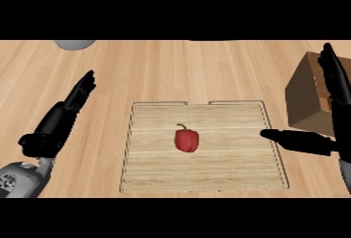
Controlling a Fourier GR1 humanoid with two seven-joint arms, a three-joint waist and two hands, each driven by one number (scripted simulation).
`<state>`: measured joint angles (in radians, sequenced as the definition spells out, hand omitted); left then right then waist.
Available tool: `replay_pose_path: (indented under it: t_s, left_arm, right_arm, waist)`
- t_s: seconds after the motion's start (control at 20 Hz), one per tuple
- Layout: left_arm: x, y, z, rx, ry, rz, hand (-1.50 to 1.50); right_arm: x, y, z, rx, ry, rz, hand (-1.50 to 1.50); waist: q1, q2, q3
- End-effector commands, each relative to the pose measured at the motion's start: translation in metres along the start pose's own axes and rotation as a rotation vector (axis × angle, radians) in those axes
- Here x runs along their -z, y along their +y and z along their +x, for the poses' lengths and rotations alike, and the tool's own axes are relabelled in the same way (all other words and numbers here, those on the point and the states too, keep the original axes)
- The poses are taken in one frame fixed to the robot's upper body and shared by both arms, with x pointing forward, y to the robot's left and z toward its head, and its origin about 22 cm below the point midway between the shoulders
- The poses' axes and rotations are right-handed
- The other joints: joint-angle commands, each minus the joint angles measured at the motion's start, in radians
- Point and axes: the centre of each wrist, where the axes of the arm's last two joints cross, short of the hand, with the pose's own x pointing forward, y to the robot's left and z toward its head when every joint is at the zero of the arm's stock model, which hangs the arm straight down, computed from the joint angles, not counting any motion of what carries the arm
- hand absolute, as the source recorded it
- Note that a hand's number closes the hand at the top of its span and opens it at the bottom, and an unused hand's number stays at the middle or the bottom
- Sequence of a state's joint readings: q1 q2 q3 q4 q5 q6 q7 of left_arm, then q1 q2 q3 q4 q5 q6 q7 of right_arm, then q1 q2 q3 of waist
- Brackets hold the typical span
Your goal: Pick the bell pepper from the tray and place it in the cardboard box
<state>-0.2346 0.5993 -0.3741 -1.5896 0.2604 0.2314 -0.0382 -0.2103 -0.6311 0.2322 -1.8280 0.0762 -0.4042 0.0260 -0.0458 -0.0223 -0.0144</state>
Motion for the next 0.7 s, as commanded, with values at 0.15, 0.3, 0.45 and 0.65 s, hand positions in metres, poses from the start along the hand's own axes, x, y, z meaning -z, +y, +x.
replay_pose_path:
  t_s: [0.15,0.3,0.45,0.65]
  left_arm:
    - [0.005,0.010,-0.003,0.032,-0.026,-0.038,0.00]
    - [-0.003,0.004,-0.012,0.048,-0.028,-0.063,0.00]
    - [-0.004,0.003,-0.009,0.021,-0.040,-0.082,0.00]
    - [0.008,0.005,-0.005,0.031,-0.048,-0.085,0.00]
  right_arm:
    - [-0.019,-0.005,0.057,-0.372,-0.152,0.185,-1.50]
    - [-0.020,-0.001,0.086,-0.502,-0.157,0.258,-1.50]
    - [-0.027,0.009,0.103,-0.618,-0.066,0.350,-1.50]
    - [-0.021,0.019,0.117,-0.792,0.035,0.512,-1.50]
  waist:
    - [0.008,0.010,0.009]
    - [0.028,0.011,0.007]
    - [0.048,0.011,0.006]
    - [0.068,0.021,0.004]
